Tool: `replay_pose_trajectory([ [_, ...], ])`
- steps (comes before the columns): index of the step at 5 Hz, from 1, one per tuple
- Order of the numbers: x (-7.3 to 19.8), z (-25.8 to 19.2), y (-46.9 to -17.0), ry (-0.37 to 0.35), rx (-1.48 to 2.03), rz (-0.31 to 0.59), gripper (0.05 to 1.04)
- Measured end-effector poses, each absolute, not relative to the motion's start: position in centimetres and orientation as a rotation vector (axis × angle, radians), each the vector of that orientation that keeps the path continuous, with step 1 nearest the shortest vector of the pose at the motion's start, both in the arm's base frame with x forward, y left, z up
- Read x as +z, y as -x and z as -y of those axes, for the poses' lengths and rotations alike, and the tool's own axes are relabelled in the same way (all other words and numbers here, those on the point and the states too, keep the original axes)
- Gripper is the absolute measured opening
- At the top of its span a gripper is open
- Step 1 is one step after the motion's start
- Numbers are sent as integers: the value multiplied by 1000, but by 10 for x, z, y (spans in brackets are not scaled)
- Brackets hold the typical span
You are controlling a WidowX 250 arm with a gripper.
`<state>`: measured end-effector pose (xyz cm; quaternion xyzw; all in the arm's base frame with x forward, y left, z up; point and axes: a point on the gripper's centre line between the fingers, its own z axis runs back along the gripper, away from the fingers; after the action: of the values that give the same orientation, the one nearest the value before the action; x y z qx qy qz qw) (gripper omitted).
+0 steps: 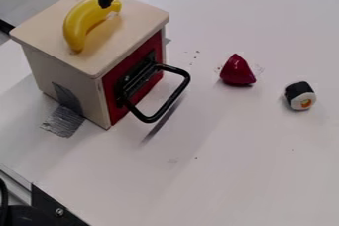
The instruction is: Open the drawer.
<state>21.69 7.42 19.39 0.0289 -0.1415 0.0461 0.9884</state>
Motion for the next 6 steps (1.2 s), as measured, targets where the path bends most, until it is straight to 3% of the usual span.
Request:
replay_pose_trajectory([
  [3,163,-40,-231,-27,40,232,999],
  [6,91,-25,-251,-29,35,146,999],
])
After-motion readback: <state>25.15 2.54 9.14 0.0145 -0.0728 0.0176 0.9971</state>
